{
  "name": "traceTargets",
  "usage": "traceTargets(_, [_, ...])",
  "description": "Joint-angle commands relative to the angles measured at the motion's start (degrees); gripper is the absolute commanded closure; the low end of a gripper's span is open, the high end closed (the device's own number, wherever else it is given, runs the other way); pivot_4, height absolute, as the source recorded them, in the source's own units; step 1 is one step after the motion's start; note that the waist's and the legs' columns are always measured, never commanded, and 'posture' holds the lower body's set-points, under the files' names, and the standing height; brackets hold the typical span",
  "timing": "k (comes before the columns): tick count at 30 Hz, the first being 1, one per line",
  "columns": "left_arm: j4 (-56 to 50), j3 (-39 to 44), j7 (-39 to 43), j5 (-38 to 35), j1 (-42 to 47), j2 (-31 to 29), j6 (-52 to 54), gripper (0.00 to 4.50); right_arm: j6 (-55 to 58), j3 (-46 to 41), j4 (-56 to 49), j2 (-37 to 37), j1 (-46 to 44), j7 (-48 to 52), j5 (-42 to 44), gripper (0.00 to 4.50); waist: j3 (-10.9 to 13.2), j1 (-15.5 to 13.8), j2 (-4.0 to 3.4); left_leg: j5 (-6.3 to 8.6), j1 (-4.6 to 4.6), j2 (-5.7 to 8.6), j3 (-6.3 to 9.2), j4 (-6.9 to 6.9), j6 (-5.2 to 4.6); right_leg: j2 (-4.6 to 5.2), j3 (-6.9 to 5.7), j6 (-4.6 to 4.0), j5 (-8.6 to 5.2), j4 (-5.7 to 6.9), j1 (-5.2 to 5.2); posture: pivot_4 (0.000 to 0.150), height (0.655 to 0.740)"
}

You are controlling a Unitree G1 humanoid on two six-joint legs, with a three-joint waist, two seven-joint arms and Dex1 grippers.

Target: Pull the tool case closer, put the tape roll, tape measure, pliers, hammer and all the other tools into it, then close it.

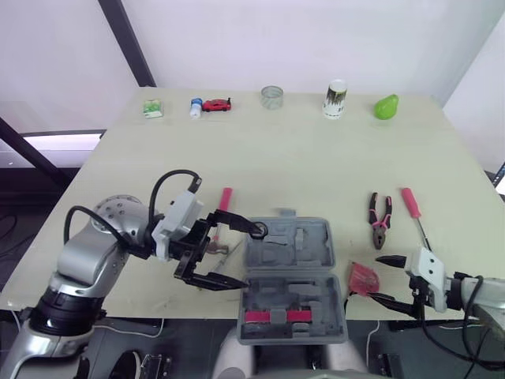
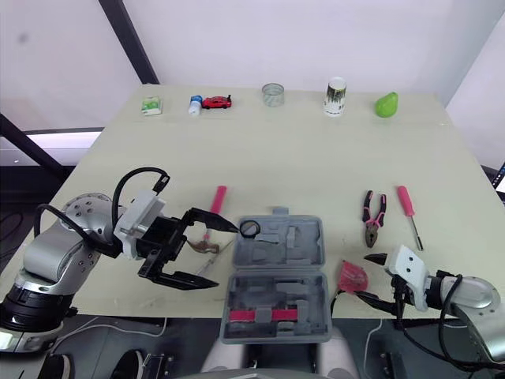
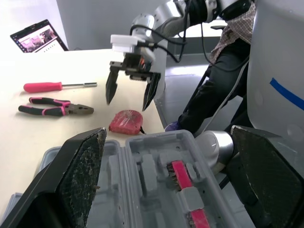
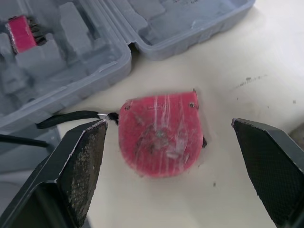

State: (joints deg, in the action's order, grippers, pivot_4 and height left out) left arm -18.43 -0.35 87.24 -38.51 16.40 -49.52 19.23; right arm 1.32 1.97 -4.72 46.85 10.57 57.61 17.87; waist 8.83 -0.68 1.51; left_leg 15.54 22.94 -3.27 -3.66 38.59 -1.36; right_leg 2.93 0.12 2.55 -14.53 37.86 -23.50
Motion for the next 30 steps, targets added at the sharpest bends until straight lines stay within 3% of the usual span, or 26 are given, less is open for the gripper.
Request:
traceTargets(1, [-2.2, 1.7, 0.7, -1.1, -0.4, -1.0, -0.5, 0.0, -2.7, 0.8, 2.0, -1.4, -0.9, 1.1, -1.6, 0.09, 0.0, 0.0, -0.01, 0.0, 0.0, 0.0, -0.01, 0.0, 0.0, 0.0, 0.01, 0.0, 0.0, 0.0, 0.0, 0.15, 0.74])
traceTargets(18, [-0.2, 0.9, 2.0, 0.5, 0.3, -0.7, -3.1, 0.0, -5.1, 2.0, 7.4, -5.7, -3.3, 0.0, -7.0, 0.09, 0.0, 0.0, -0.02, 0.0, -0.07, 0.0, -0.12, 0.0, 0.0, 0.0, 0.1, 0.0, 0.0, 0.05, 0.0, 0.15, 0.74])
traceTargets(22, [0.9, 0.6, 2.2, 1.6, 0.7, -0.1, -5.3, 0.0, -5.5, 1.7, 7.7, -6.0, -3.5, -0.2, -7.0, 1.46, 0.0, 0.0, -0.02, 0.0, -0.08, 0.0, -0.12, 0.0, 0.0, 0.0, 0.1, 0.0, 0.0, 0.05, 0.0, 0.15, 0.74])
traceTargets(23, [1.2, 0.5, 2.3, 1.7, 0.8, 0.0, -5.6, 0.0, -5.7, 1.7, 7.8, -6.0, -3.5, -0.1, -7.1, 1.62, 0.0, 0.0, -0.02, 0.0, -0.08, 0.0, -0.12, 0.0, 0.0, 0.0, 0.1, 0.0, 0.0, 0.05, 0.0, 0.15, 0.74])
traceTargets(30, [3.3, 0.9, 3.2, 2.2, 0.3, 0.9, -8.4, 0.0, -5.2, 1.2, 5.2, -3.6, -2.6, -0.2, -8.3, 1.62, 0.0, 0.0, -0.03, 0.0, -0.09, 0.0, -0.15, 0.02, 0.0, 0.0, 0.12, 0.0, 0.01, 0.08, 0.0, 0.15, 0.74])
